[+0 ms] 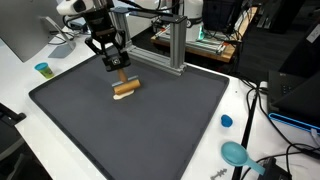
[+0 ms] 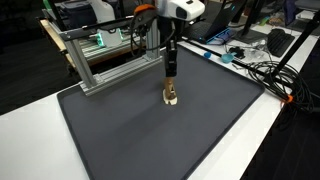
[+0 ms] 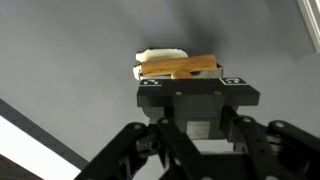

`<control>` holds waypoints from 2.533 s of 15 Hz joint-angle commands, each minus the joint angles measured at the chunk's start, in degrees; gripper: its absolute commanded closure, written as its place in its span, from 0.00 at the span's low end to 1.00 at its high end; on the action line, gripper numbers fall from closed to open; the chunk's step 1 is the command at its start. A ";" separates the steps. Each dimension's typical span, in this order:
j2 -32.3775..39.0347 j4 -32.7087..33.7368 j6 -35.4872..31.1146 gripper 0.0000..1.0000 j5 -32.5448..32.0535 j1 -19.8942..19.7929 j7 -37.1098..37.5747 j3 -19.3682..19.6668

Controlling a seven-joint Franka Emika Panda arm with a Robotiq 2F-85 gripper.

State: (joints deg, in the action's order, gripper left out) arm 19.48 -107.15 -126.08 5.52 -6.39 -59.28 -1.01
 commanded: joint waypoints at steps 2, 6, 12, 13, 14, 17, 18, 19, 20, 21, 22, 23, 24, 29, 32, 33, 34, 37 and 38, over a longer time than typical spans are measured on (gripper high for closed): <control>0.29 0.98 -0.85 0.79 1.56 -1.76 -2.06 -0.61; -0.93 0.69 -2.49 0.79 2.44 -3.37 -3.45 -0.28; -1.65 -2.62 -5.78 0.79 0.96 -2.82 -4.02 -0.74; -1.74 -3.19 -6.07 0.79 0.54 -2.61 -4.13 -0.79; -1.66 -3.43 -6.05 0.79 0.08 -2.42 -4.07 -0.76; -1.11 -3.78 -7.02 0.79 0.00 -1.99 -3.56 -0.79; -0.82 -3.83 -7.27 0.79 0.08 -1.86 -3.50 -0.90; -0.59 -3.97 -7.31 0.79 0.06 -1.70 -3.59 -1.04; -0.56 -4.06 -6.89 0.79 0.58 -1.80 -4.41 -1.42; -0.70 -4.37 -6.58 0.79 1.24 -1.95 -5.74 -1.94; -0.84 -4.79 -6.75 0.79 1.38 -1.90 -6.77 -2.32; -0.91 -5.17 -6.91 0.79 1.35 -1.78 -7.61 -2.60; -1.01 -5.58 -7.11 0.79 1.33 -1.66 -8.40 -2.88; -1.04 -5.66 -6.83 0.79 1.75 -1.50 -9.93 -3.65; -1.55 -3.18 -4.98 0.79 2.60 -1.98 -7.63 -3.06; -1.76 -2.36 -4.38 0.79 2.40 -2.24 -7.02 -2.61; -2.13 -1.14 -2.89 0.79 2.40 -2.86 -6.51 -1.97; -3.70 0.45 0.33 0.79 1.47 -3.62 -5.34 -0.17; -4.24 0.31 0.72 0.79 1.38 -3.52 -5.25 0.11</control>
State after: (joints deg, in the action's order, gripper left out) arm 17.73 -107.66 -128.65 6.80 -9.65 -65.58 -1.89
